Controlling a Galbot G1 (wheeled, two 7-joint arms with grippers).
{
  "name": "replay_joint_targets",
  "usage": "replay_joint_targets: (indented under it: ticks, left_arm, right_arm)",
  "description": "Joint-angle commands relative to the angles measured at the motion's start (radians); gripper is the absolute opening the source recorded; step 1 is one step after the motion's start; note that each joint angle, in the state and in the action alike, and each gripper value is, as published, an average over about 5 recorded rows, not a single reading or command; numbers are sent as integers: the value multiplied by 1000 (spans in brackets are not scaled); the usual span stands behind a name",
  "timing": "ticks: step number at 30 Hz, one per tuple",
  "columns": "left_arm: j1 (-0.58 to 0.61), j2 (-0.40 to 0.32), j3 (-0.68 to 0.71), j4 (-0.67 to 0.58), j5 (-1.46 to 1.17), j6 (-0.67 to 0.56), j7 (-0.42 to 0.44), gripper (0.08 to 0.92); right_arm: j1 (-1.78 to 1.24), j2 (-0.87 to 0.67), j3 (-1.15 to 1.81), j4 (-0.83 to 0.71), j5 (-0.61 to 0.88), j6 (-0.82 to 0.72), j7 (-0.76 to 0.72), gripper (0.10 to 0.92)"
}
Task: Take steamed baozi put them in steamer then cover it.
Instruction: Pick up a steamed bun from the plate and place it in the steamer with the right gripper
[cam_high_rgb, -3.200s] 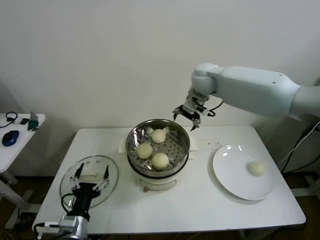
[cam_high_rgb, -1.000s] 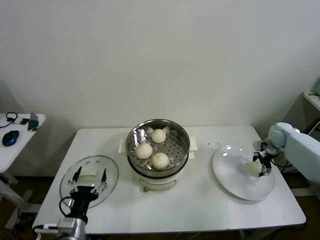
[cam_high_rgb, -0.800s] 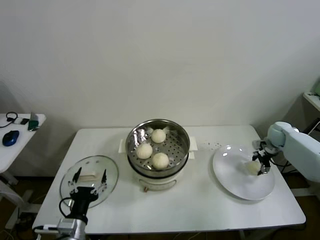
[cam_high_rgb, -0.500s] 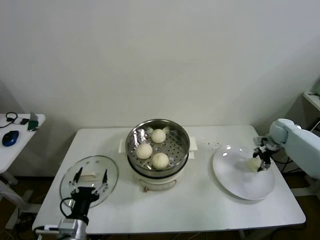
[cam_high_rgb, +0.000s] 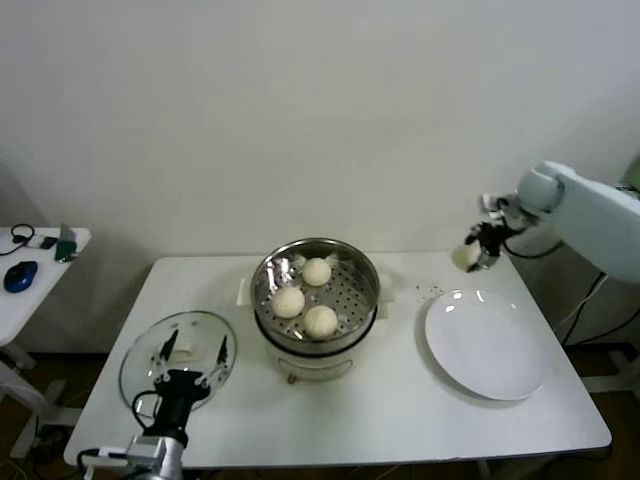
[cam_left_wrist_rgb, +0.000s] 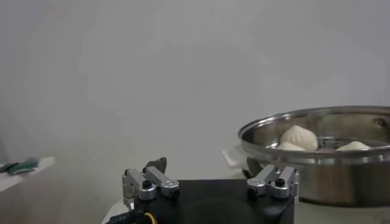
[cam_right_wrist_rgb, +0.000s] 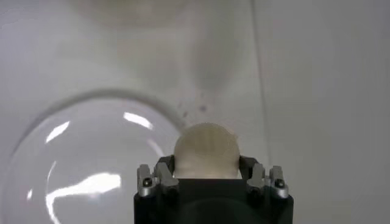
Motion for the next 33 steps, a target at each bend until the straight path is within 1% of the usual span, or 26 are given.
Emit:
replay_joint_targets:
  ticks: [1, 7, 16, 22, 33]
  left_arm:
    - [-9, 5, 28, -13, -11, 6, 7, 823]
    - [-3, 10, 31, -22, -7, 11, 8, 823]
    - [-5, 24, 15, -27, -20, 16, 15, 823]
    - [-6, 24, 9, -22, -12, 12, 17, 823]
    - [-2, 31, 3, -17, -11, 8, 15, 823]
  right_arm:
    - [311, 185, -283, 151, 445, -150, 96, 679]
    - [307, 287, -340, 218, 565, -203, 169, 679]
    - [280, 373, -445, 275, 593, -208, 194, 679]
    - [229, 402, -477, 278, 577, -210, 201, 679]
    - [143, 451, -485, 203, 509, -199, 192, 679]
